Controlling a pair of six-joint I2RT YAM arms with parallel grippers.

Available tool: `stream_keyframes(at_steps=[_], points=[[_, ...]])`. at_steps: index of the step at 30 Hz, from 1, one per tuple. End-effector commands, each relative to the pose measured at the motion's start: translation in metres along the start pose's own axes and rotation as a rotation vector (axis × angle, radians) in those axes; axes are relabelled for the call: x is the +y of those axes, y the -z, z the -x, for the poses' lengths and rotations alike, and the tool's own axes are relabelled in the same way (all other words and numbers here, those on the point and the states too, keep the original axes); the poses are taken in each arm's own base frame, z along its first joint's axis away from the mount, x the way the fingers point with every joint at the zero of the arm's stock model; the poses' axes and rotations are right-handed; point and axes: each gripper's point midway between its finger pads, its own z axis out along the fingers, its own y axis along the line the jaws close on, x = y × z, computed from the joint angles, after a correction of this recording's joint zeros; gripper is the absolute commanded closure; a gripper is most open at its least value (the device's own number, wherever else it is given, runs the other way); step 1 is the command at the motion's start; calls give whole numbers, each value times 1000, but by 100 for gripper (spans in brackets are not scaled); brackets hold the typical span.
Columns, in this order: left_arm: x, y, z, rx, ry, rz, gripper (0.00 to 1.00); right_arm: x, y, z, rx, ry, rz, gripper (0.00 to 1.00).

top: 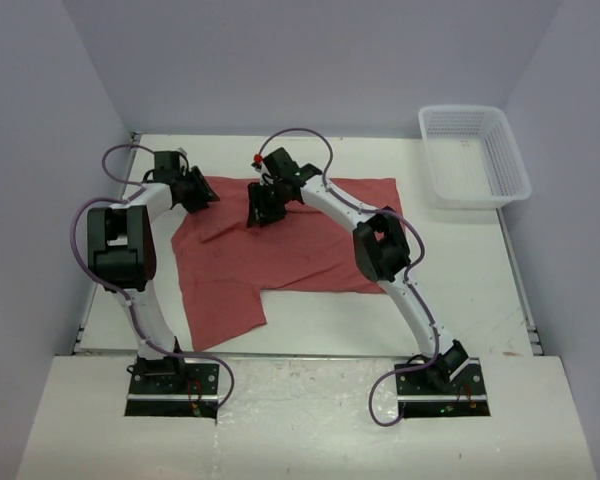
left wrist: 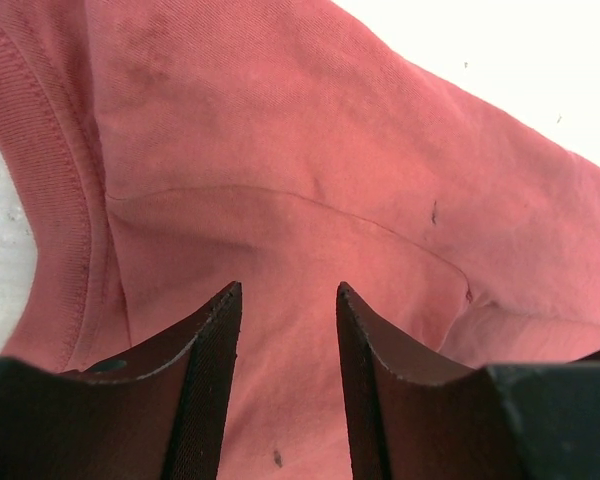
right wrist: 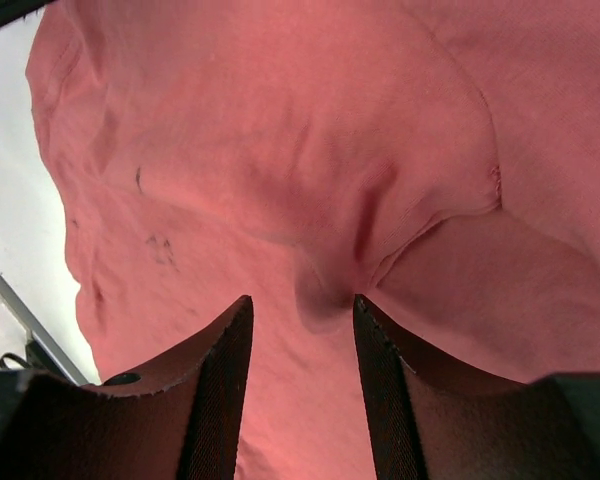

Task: Fold and stack the t-shirts
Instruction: Fold the flattened tshirt in 1/3 of the way

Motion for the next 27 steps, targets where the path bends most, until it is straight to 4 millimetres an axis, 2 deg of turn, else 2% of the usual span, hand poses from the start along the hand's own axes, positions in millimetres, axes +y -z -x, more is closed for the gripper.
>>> stream_keyframes(at_steps=[1,7,10,12,15,20,27], points=[[-18,9,9,-34,-28,-71,55,3,5,13,-30,-32,-19,54],[-26,21,10,-52,-36,-102,55,4,6,14,-12,-99,1,53],[-31,32,16,-76,-42,-116,54,4,6,12,-2,-127,0,58],[-33,35,18,-85,-45,-121,54,4,6,8,12,-154,-3,59],[-33,35,20,-81,-34,-133,54,3,6,0,39,-191,-4,59],[-36,34,19,-72,-28,-164,54,11,8,-1,52,-207,22,59],[-36,43,23,-92,-14,-191,53,10,5,-7,72,-229,16,61]])
